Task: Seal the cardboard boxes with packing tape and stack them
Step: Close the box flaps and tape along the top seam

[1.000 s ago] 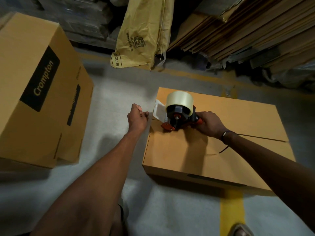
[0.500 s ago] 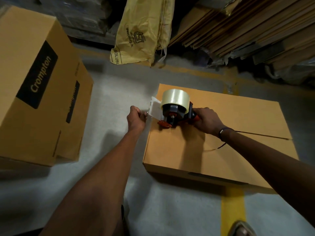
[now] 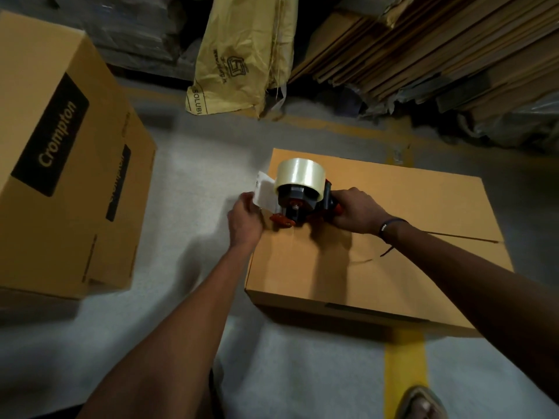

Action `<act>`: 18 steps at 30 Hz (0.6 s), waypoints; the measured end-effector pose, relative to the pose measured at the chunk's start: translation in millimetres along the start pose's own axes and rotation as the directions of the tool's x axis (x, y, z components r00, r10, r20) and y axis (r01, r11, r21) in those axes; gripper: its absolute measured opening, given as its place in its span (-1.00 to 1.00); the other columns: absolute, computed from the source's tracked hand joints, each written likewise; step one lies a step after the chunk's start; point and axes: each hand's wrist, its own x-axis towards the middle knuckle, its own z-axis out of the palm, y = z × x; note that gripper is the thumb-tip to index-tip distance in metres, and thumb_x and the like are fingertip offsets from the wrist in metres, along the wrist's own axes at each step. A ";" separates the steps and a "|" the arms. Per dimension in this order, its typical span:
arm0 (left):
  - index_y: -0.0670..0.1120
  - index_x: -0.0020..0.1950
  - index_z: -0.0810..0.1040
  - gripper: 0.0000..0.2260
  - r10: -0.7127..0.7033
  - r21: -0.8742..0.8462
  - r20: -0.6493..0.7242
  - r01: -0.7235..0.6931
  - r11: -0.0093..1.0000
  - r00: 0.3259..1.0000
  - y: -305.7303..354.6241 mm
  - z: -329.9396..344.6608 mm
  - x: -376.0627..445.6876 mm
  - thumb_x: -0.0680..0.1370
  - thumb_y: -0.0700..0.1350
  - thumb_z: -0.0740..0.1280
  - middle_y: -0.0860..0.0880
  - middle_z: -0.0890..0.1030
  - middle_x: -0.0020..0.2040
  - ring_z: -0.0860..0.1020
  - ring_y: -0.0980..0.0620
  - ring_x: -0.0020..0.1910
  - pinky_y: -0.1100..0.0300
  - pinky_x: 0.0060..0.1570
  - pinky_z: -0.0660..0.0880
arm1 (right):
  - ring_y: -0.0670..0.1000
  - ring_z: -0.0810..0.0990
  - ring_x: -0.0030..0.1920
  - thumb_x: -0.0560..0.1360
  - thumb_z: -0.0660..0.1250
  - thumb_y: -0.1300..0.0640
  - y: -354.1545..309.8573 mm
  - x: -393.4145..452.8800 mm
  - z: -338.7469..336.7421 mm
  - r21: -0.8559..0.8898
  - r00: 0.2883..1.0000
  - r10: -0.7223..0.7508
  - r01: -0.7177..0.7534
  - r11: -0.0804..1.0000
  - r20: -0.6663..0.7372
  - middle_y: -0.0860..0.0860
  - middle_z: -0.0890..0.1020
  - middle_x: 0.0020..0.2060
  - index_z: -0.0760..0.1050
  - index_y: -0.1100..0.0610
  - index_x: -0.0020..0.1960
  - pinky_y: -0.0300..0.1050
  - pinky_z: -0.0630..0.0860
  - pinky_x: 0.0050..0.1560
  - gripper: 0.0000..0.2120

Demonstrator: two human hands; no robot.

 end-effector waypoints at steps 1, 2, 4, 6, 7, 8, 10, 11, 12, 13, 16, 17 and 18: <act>-0.11 0.26 0.57 -0.78 -0.007 0.017 0.070 0.006 1.000 0.998 1.4 5.9 -2.8 0.64 -0.26 0.26 0.00 0.63 0.03 0.60 0.02 -0.02 0.29 -0.19 0.49 | 0.08 0.61 -0.20 0.54 0.38 -0.03 -0.3 -0.1 -2.7 0.024 0.999 -0.018 0.018 1.000 0.030 0.03 0.66 -0.18 0.56 0.08 0.13 -0.06 0.42 -0.25 -0.76; -0.12 0.28 0.57 -0.75 -0.020 0.044 0.114 0.015 0.999 0.993 0.1 10.8 -5.4 0.62 -0.25 0.26 -0.05 0.65 0.03 0.63 -0.05 -0.01 0.18 -0.17 0.55 | 0.07 0.59 -0.24 0.55 0.37 -0.04 -0.9 0.0 -5.2 0.036 0.998 -0.034 0.033 0.999 0.051 0.02 0.64 -0.22 0.56 0.10 0.09 -0.05 0.43 -0.26 -0.77; -0.15 0.26 0.56 -0.75 -0.034 0.107 0.129 0.021 0.994 0.991 -4.3 15.8 -10.7 0.61 -0.25 0.24 -0.12 0.66 0.02 0.63 -0.14 -0.02 0.07 -0.15 0.53 | 0.07 0.57 -0.26 0.58 0.34 -0.07 -2.3 1.3 -8.1 0.038 0.996 -0.048 0.046 0.998 0.069 0.04 0.64 -0.23 0.56 0.13 0.05 0.00 0.46 -0.25 -0.74; -0.19 0.19 0.55 -0.82 -0.002 0.185 0.117 -0.020 0.982 0.993 -5.4 18.6 -13.2 0.63 -0.25 0.22 -0.13 0.62 -0.04 0.58 -0.14 -0.09 0.11 -0.17 0.42 | 0.08 0.57 -0.24 0.57 0.33 -0.09 -2.9 2.9 -8.2 0.047 0.996 -0.053 0.049 0.998 0.077 0.08 0.65 -0.21 0.57 0.16 0.03 0.04 0.48 -0.21 -0.70; -0.20 0.16 0.54 -0.84 0.012 0.213 0.102 -0.033 0.976 0.995 -5.1 19.3 -14.2 0.63 -0.26 0.22 -0.11 0.59 -0.07 0.55 -0.11 -0.12 0.13 -0.17 0.39 | 0.09 0.57 -0.22 0.57 0.35 -0.09 -2.1 3.6 -6.5 0.056 0.996 -0.052 0.047 0.997 0.078 0.09 0.66 -0.19 0.57 0.16 0.03 0.04 0.48 -0.19 -0.70; -0.21 0.15 0.54 -0.85 0.030 0.229 0.083 -0.049 0.972 0.996 -4.9 20.0 -14.8 0.64 -0.27 0.23 -0.10 0.56 -0.10 0.52 -0.08 -0.14 0.13 -0.17 0.37 | 0.09 0.57 -0.20 0.58 0.37 -0.07 -2.1 3.7 -5.3 0.067 0.996 -0.045 0.040 0.997 0.079 0.09 0.66 -0.17 0.57 0.16 0.04 0.03 0.48 -0.17 -0.72; -0.23 0.12 0.56 -0.87 0.068 0.222 0.076 -0.083 0.971 0.995 -4.5 19.8 -17.1 0.62 -0.30 0.26 -0.11 0.59 -0.12 0.54 -0.06 -0.15 0.10 -0.20 0.42 | 0.10 0.58 -0.17 0.58 0.38 -0.03 -0.2 3.6 -1.1 0.088 0.998 -0.012 0.006 0.996 0.068 0.10 0.67 -0.14 0.58 0.14 0.05 0.06 0.51 -0.13 -0.77; -0.23 0.09 0.57 -0.89 0.091 0.202 0.083 -0.106 0.974 0.992 -5.8 19.4 -16.8 0.60 -0.31 0.28 -0.13 0.63 -0.11 0.58 -0.08 -0.14 0.06 -0.21 0.47 | 0.11 0.58 -0.16 0.58 0.39 -0.03 0.1 3.1 1.0 0.097 0.998 0.005 -0.011 0.995 0.063 0.10 0.67 -0.13 0.58 0.13 0.06 0.07 0.52 -0.12 -0.78; -0.22 0.05 0.57 -0.91 0.113 0.190 0.089 -0.129 0.973 0.990 -8.4 18.8 -14.0 0.59 -0.32 0.29 -0.14 0.65 -0.12 0.61 -0.10 -0.14 0.03 -0.22 0.52 | 0.11 0.59 -0.15 0.58 0.39 -0.03 -0.1 2.8 2.5 0.107 0.998 0.014 -0.021 0.994 0.060 0.09 0.68 -0.12 0.58 0.13 0.06 0.07 0.52 -0.12 -0.78; -0.21 0.00 0.56 -0.92 0.128 0.194 0.097 -0.145 0.970 0.987 -8.9 17.7 -10.9 0.59 -0.33 0.28 -0.14 0.64 -0.14 0.62 -0.11 -0.15 0.03 -0.23 0.52 | 0.11 0.59 -0.15 0.59 0.39 -0.03 -0.6 2.6 3.5 0.122 0.998 0.013 -0.019 0.992 0.056 0.08 0.67 -0.11 0.58 0.12 0.07 0.04 0.50 -0.14 -0.78; -0.18 -0.06 0.51 -0.89 0.154 0.222 0.127 -0.179 0.958 0.980 -3.0 11.8 4.1 0.58 -0.34 0.24 -0.08 0.56 -0.21 0.54 -0.05 -0.22 0.09 -0.23 0.43 | 0.06 0.57 -0.16 0.60 0.37 -0.02 -5.3 5.4 4.7 0.172 0.999 0.010 -0.016 0.985 0.041 0.03 0.63 -0.13 0.57 0.08 0.09 -0.08 0.38 -0.18 -0.81; -0.18 -0.07 0.51 -0.89 0.156 0.224 0.139 -0.184 0.957 0.978 -0.7 9.9 10.6 0.59 -0.34 0.23 -0.05 0.55 -0.23 0.51 -0.01 -0.25 0.09 -0.23 0.42 | 0.05 0.56 -0.17 0.60 0.37 -0.02 -7.9 7.6 4.5 0.176 0.999 0.011 -0.017 0.984 0.039 0.00 0.62 -0.15 0.56 0.06 0.06 -0.11 0.37 -0.19 -0.85; -0.17 -0.08 0.50 -0.88 0.148 0.223 0.149 -0.179 0.958 0.978 0.1 8.2 16.7 0.60 -0.32 0.22 -0.02 0.54 -0.25 0.49 0.02 -0.28 0.08 -0.24 0.41 | 0.04 0.56 -0.18 0.60 0.37 -0.02 -9.9 9.7 3.8 0.173 0.999 0.010 -0.017 0.985 0.043 -0.02 0.59 -0.17 0.54 0.02 0.02 -0.13 0.36 -0.21 -0.88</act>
